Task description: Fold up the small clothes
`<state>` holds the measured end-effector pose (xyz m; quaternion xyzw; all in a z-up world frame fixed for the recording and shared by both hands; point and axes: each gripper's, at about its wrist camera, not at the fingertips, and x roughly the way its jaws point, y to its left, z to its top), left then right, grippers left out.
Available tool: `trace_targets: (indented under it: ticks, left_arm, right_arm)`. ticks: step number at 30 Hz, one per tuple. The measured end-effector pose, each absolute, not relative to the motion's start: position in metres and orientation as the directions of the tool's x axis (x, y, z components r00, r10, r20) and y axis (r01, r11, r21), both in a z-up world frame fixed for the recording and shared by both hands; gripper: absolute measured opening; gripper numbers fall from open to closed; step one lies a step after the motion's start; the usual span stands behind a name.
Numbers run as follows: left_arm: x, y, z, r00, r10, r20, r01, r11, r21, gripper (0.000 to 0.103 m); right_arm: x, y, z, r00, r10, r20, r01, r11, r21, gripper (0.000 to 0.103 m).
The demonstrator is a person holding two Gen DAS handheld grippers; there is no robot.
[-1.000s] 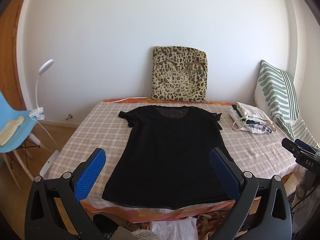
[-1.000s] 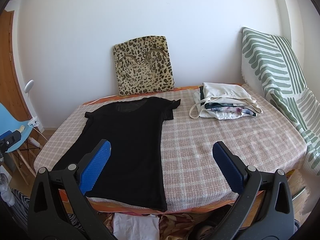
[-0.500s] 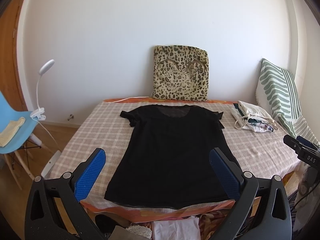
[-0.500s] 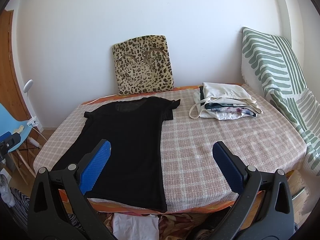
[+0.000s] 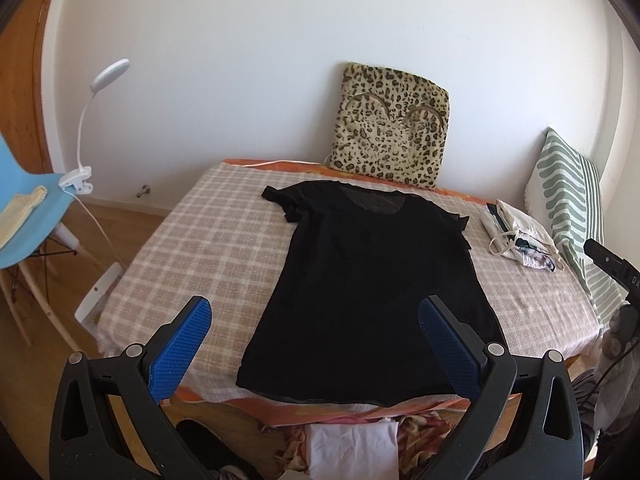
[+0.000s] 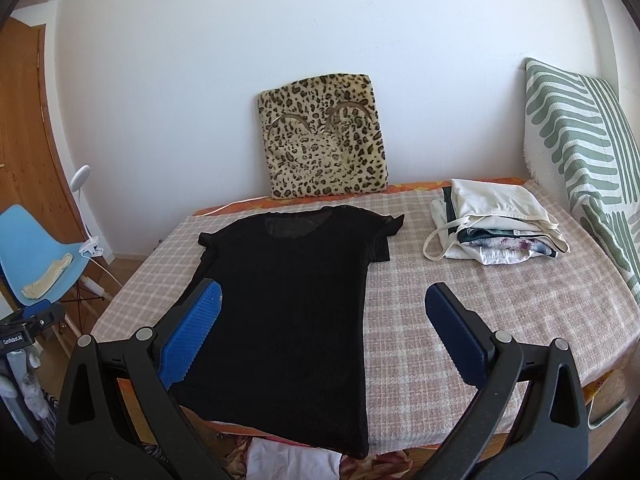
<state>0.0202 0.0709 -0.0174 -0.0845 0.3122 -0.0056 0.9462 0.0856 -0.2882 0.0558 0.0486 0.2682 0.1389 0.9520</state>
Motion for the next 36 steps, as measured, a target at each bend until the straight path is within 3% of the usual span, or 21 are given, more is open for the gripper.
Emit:
trace_targets:
  ticks: [6, 16, 25, 30, 36]
  left_arm:
    - [0.042, 0.102, -0.049, 0.748, -0.12, -0.652, -0.044, 0.972, -0.229, 0.095]
    - [0.069, 0.132, -0.103, 0.621, -0.226, -0.751, -0.057, 0.942, -0.331, 0.057]
    - [0.079, 0.142, -0.145, 0.514, -0.267, -0.815, -0.1, 0.926, -0.365, 0.05]
    - [0.09, 0.142, -0.157, 0.491, -0.312, -0.814, -0.07, 0.917, -0.394, 0.038]
    - [0.096, 0.147, -0.16, 0.501, -0.335, -0.798, -0.055, 0.908, -0.416, 0.035]
  right_arm:
    - [0.124, -0.255, 0.062, 0.769, 0.371, -0.521, -0.321, 0.928, 0.188, 0.103]
    - [0.214, -0.179, 0.057, 0.645, 0.496, -0.581, -0.448, 0.862, 0.239, 0.102]
    - [0.286, -0.084, 0.043, 0.528, 0.536, -0.658, -0.553, 0.806, 0.212, 0.098]
    - [0.324, -0.03, 0.027, 0.485, 0.544, -0.685, -0.589, 0.782, 0.204, 0.09]
    - [0.364, 0.032, -0.001, 0.415, 0.532, -0.739, -0.61, 0.765, 0.208, 0.086]
